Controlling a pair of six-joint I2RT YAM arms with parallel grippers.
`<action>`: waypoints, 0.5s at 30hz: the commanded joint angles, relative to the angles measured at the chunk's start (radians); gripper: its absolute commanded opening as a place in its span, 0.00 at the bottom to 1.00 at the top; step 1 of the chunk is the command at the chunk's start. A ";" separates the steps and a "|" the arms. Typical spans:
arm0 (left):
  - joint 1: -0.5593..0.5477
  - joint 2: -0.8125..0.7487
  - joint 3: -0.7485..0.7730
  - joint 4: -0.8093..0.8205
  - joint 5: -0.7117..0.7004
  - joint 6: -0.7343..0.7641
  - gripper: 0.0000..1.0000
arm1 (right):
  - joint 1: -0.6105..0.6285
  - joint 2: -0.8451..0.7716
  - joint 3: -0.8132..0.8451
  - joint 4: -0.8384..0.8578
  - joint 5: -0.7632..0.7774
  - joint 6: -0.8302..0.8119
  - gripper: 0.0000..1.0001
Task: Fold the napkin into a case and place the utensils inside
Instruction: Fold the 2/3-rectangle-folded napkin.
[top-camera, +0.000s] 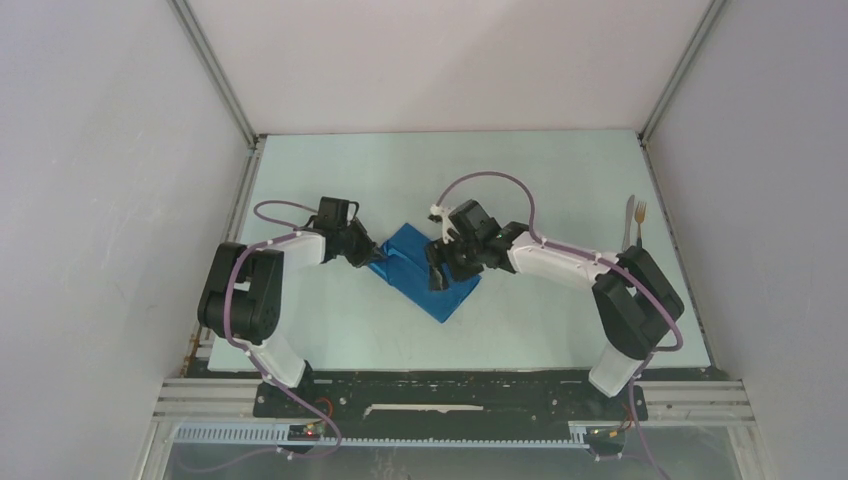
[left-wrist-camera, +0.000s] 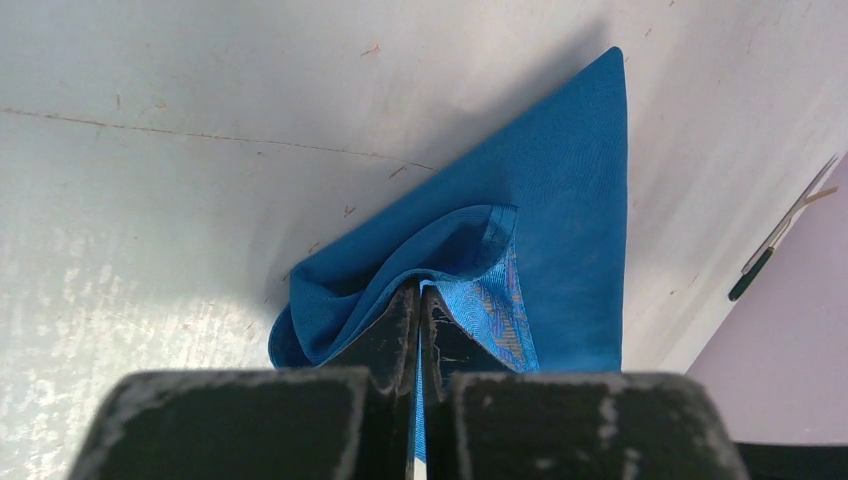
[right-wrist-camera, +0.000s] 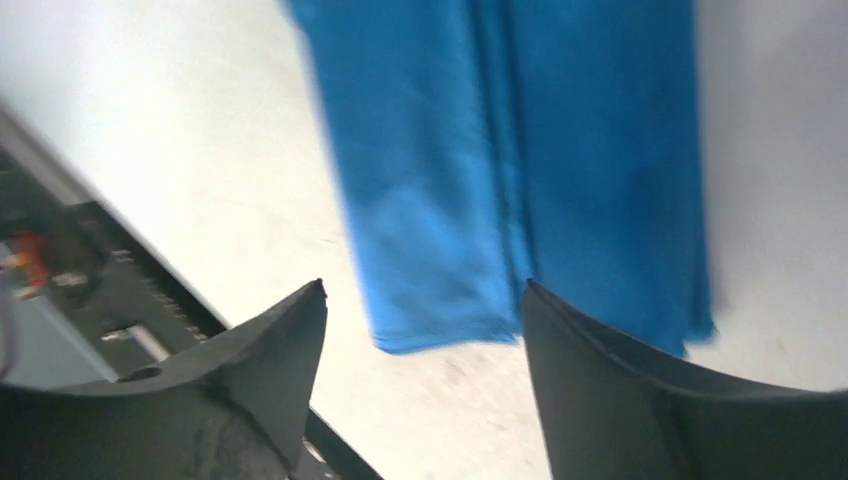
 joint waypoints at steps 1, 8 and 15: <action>0.001 0.002 0.009 0.020 0.007 0.006 0.00 | 0.011 0.010 0.049 0.239 -0.299 0.161 0.85; 0.008 0.017 0.013 0.010 0.015 0.006 0.00 | 0.018 0.261 0.121 0.701 -0.657 0.389 1.00; 0.011 0.030 0.013 0.010 0.011 0.003 0.00 | 0.014 0.426 0.235 0.636 -0.746 0.344 0.98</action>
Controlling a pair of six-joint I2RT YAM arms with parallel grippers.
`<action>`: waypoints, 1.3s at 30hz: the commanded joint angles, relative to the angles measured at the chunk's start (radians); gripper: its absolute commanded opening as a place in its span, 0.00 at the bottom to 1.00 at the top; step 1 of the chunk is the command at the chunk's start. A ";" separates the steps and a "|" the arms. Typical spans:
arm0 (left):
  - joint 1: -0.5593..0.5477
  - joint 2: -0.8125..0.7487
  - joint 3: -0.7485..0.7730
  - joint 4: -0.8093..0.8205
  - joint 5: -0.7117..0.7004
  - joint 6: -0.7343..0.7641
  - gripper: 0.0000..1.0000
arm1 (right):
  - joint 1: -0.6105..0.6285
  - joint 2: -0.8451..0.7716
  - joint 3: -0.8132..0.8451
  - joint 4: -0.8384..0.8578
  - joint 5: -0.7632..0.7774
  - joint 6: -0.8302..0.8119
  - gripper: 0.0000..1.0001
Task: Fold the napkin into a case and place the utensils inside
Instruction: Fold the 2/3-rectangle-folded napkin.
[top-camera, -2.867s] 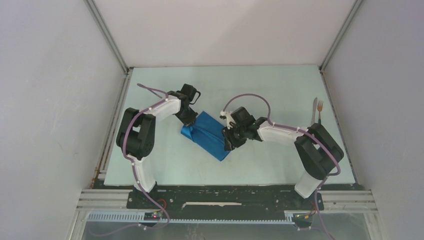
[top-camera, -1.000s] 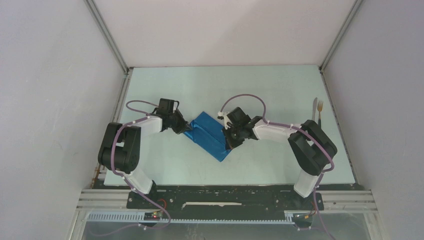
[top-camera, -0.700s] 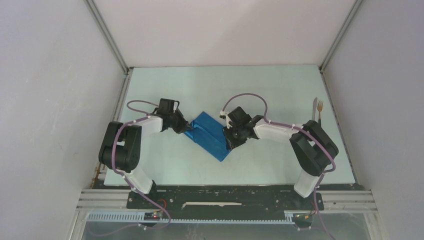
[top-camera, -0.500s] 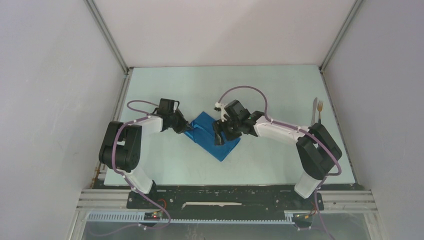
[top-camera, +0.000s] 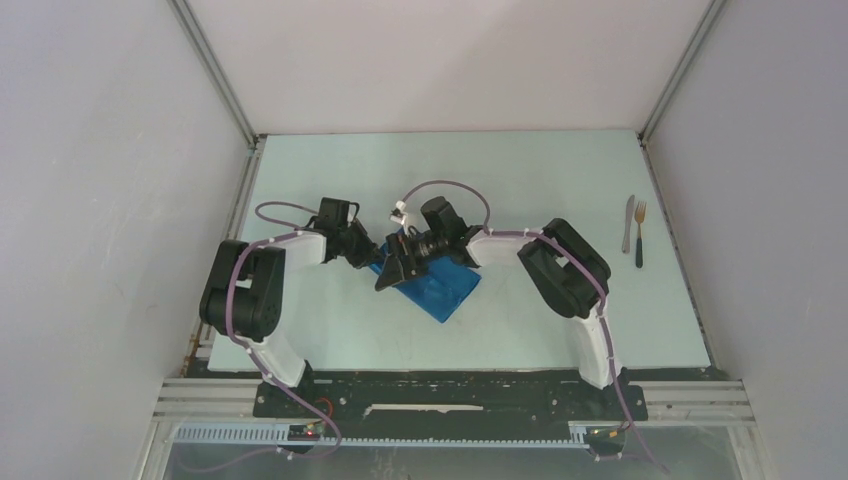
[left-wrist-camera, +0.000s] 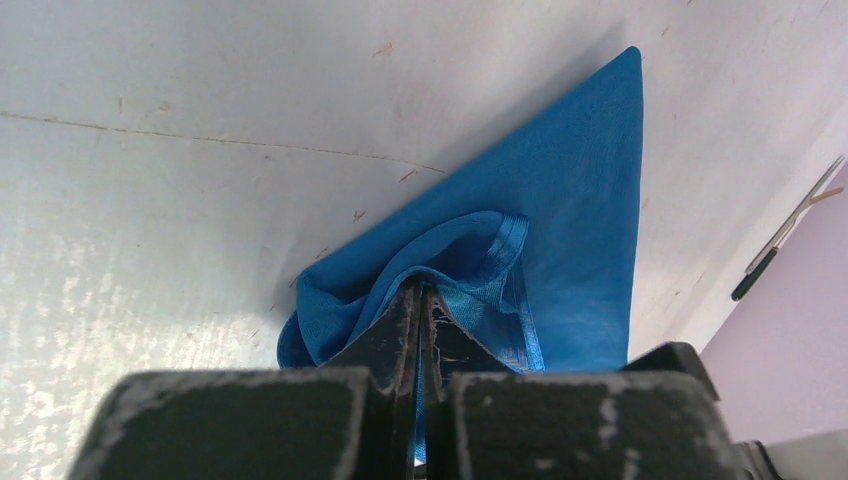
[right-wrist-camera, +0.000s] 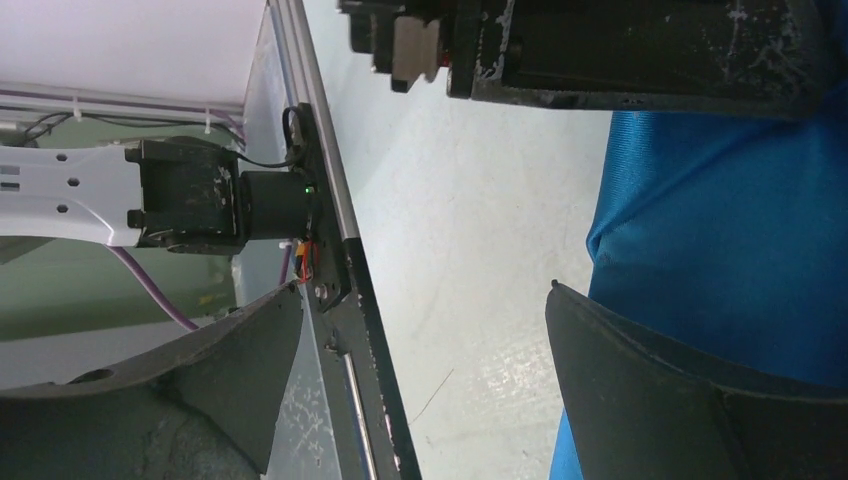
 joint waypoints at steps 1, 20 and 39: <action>0.010 0.015 0.013 0.006 0.003 0.003 0.00 | 0.005 0.048 0.060 0.030 -0.112 0.001 0.98; 0.018 0.042 0.008 -0.004 -0.008 0.001 0.00 | -0.040 0.016 -0.127 -0.097 -0.154 -0.101 0.96; 0.026 0.055 0.016 -0.016 -0.014 0.009 0.00 | -0.102 -0.157 -0.414 -0.030 -0.139 -0.079 0.96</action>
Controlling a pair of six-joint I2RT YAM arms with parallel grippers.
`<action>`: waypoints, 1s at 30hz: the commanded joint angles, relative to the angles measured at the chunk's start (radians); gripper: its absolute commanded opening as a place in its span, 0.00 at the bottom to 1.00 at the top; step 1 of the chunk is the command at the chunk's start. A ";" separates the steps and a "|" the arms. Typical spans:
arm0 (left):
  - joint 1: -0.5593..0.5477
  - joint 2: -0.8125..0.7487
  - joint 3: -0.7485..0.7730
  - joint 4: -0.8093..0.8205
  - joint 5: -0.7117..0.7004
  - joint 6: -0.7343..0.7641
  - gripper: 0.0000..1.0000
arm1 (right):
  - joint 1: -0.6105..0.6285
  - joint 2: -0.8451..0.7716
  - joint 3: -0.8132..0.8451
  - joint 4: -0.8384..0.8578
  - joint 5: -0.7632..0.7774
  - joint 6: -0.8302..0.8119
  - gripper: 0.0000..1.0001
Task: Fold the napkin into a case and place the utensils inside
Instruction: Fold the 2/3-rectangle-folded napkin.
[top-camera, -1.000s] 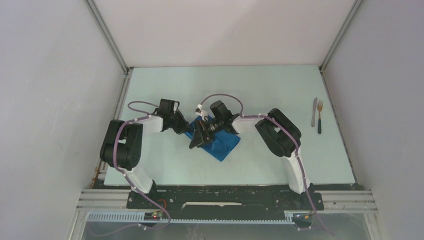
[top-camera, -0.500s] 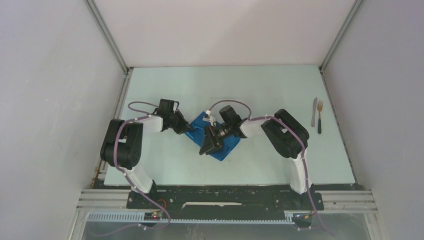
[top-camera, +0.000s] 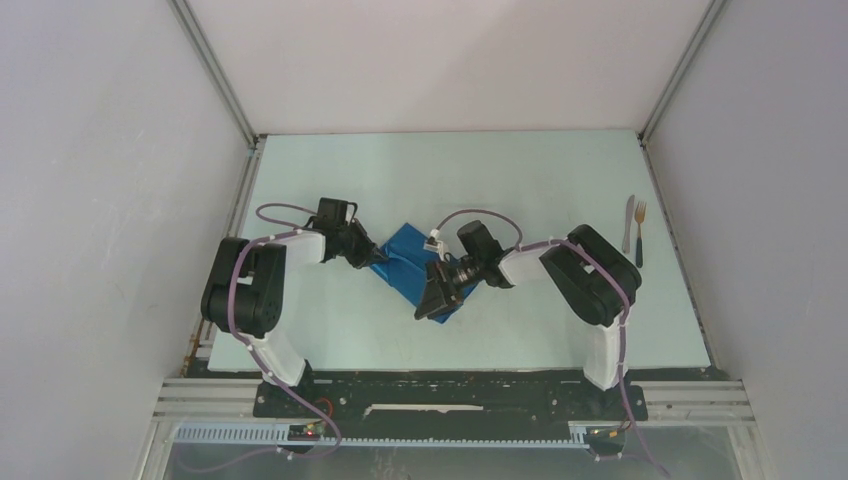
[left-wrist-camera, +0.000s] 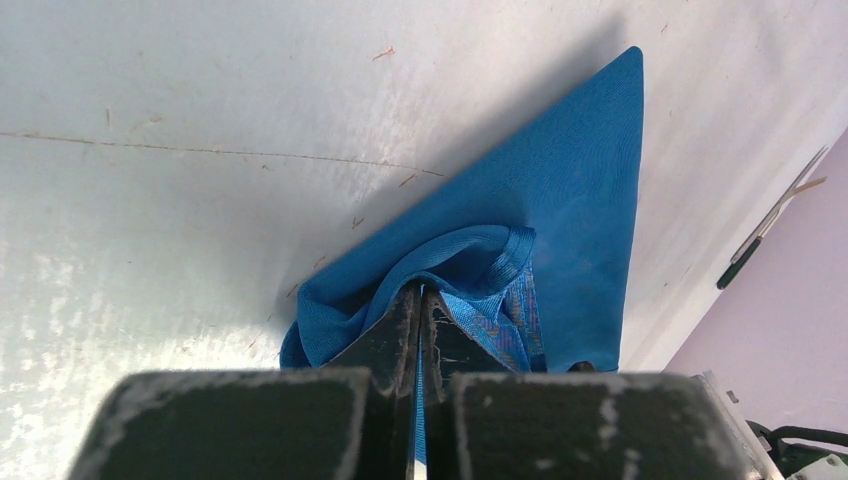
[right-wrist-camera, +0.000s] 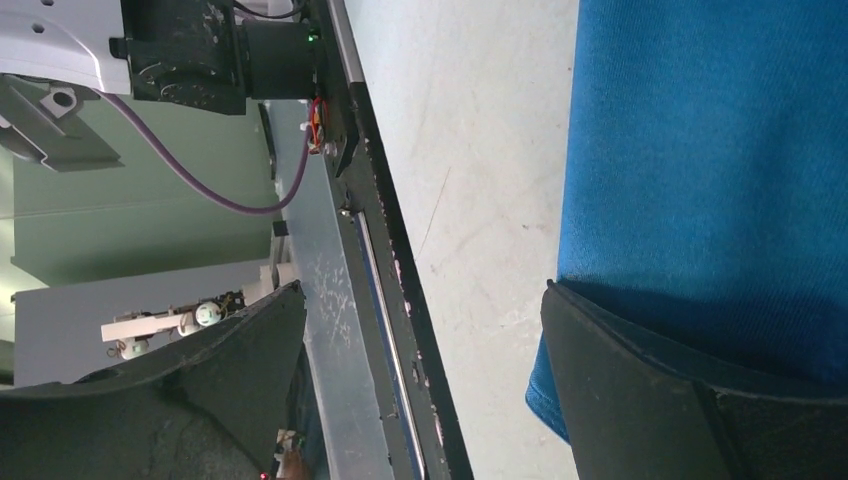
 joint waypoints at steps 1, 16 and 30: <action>0.008 0.029 0.015 -0.033 -0.059 0.012 0.00 | -0.011 -0.046 -0.060 -0.103 0.069 -0.047 0.96; 0.008 -0.081 0.082 -0.080 0.056 0.017 0.21 | -0.027 -0.327 -0.079 -0.316 0.165 -0.145 0.95; 0.016 -0.119 -0.002 0.130 0.202 -0.050 0.21 | 0.039 -0.082 0.074 0.192 0.183 0.227 0.97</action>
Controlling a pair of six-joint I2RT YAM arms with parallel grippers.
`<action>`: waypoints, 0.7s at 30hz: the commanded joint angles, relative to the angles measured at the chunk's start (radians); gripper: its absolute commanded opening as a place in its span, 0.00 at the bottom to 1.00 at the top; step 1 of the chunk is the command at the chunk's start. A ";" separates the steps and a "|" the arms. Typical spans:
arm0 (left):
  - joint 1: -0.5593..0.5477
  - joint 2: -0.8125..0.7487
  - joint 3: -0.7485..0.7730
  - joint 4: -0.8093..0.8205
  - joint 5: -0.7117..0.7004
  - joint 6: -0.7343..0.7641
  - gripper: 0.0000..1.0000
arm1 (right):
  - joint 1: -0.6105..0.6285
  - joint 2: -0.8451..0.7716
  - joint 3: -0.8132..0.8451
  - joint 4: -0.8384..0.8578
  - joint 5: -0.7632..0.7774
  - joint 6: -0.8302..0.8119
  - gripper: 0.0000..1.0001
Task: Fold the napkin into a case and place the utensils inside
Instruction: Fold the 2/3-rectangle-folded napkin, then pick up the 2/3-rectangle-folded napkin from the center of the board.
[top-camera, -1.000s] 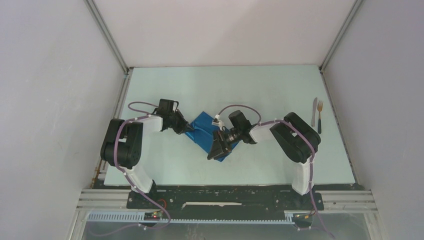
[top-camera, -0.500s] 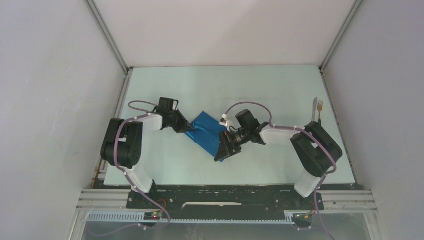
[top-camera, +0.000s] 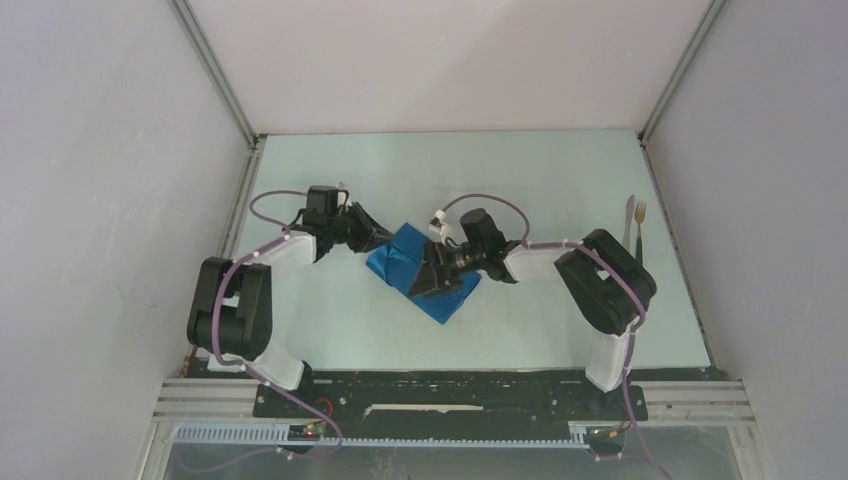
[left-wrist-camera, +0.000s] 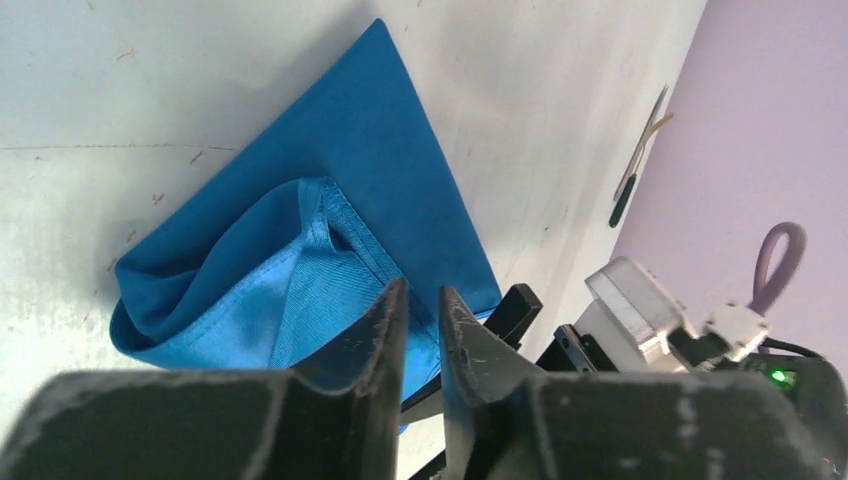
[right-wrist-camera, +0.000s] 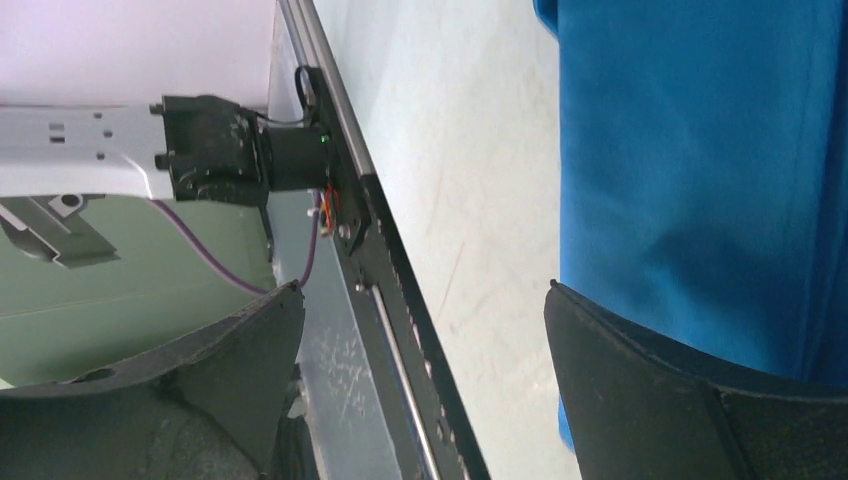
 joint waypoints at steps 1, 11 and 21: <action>0.011 0.053 -0.028 0.115 0.068 -0.034 0.19 | 0.061 0.076 0.117 0.198 0.052 0.120 0.97; 0.081 0.191 0.007 0.089 0.070 0.000 0.03 | 0.130 0.300 0.415 0.144 0.092 0.054 0.80; 0.115 0.272 0.036 0.019 0.104 0.032 0.00 | 0.138 0.468 0.684 -0.116 0.003 -0.121 0.83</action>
